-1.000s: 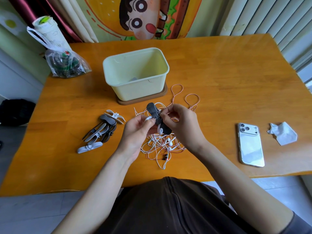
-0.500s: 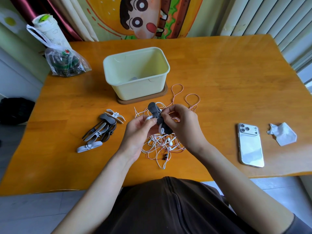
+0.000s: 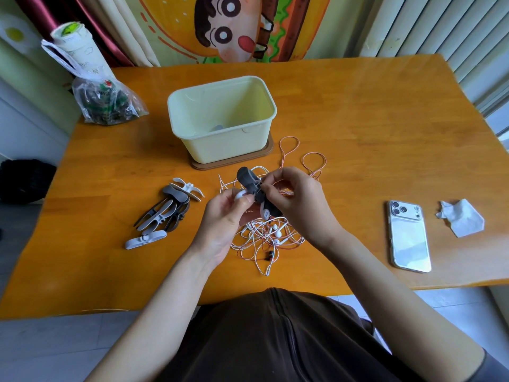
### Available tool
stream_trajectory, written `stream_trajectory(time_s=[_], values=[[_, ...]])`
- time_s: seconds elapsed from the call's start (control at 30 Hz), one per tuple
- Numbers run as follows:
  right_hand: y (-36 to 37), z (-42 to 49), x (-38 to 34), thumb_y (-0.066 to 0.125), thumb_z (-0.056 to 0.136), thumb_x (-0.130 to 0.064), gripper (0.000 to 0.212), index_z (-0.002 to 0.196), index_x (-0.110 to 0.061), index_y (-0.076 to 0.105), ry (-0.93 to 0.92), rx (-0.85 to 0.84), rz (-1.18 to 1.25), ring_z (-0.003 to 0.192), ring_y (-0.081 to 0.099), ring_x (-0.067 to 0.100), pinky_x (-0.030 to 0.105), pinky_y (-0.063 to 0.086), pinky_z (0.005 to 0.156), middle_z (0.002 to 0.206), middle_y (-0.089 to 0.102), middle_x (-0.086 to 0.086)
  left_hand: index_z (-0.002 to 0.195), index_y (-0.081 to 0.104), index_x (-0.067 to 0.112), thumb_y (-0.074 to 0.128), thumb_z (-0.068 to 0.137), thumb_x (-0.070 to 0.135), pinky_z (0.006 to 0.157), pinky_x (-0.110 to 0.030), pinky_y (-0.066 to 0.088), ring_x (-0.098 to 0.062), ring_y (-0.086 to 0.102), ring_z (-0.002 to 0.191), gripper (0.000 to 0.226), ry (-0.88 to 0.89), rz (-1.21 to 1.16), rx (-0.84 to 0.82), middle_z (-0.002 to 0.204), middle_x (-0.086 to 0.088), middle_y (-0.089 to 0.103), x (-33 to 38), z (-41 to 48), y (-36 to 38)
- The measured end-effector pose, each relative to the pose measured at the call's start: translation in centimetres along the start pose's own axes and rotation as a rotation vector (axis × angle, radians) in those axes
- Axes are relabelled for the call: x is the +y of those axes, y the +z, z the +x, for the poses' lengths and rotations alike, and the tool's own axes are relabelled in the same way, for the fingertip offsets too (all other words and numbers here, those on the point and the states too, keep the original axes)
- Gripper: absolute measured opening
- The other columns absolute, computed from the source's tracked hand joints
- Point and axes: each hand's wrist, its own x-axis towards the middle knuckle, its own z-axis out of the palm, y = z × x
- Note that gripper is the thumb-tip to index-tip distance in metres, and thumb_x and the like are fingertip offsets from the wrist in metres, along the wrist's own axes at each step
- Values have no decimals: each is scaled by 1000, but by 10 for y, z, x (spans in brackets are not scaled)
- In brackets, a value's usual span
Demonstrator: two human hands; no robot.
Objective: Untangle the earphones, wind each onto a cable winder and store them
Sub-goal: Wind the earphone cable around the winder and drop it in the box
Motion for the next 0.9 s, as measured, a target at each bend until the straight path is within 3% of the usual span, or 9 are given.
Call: stream_trajectory(time_s=[0.17,0.33,0.47,0.73,0.9], values=[[-5,4,-2,61,89,-12,3,87,-13,62,-30,-51,-34,80,59,4,17,50,72,89,56,-10,96,60,7,47,95,1,71,-19,54,-10,70,82,14,11,-26,-36,80,4,74,2,-2,2],[-8,6,0,57,92,-16,6,88,-17,61,-24,-90,-53,85,59,6,16,50,73,95,58,-4,94,59,8,49,94,3,79,-23,56,-14,70,87,11,10,-12,-36,87,-1,73,-1,-1,1],[-9,5,3,57,92,-19,5,89,-19,60,26,-75,-20,86,60,5,18,51,72,93,58,-6,101,60,7,49,94,2,75,-24,56,-14,70,90,14,18,-44,-77,91,-1,73,0,0,3],[-8,6,8,60,91,-21,7,88,-16,64,51,-36,10,82,61,3,11,47,67,95,63,-1,96,62,8,52,93,4,77,-24,56,-12,70,88,11,61,21,-66,85,2,73,-3,3,3],[-6,8,10,61,91,-22,10,92,-13,66,77,-52,32,85,64,9,18,51,71,96,66,1,97,61,7,51,93,0,74,-23,55,-12,70,87,13,72,26,-46,84,4,73,-3,5,1]])
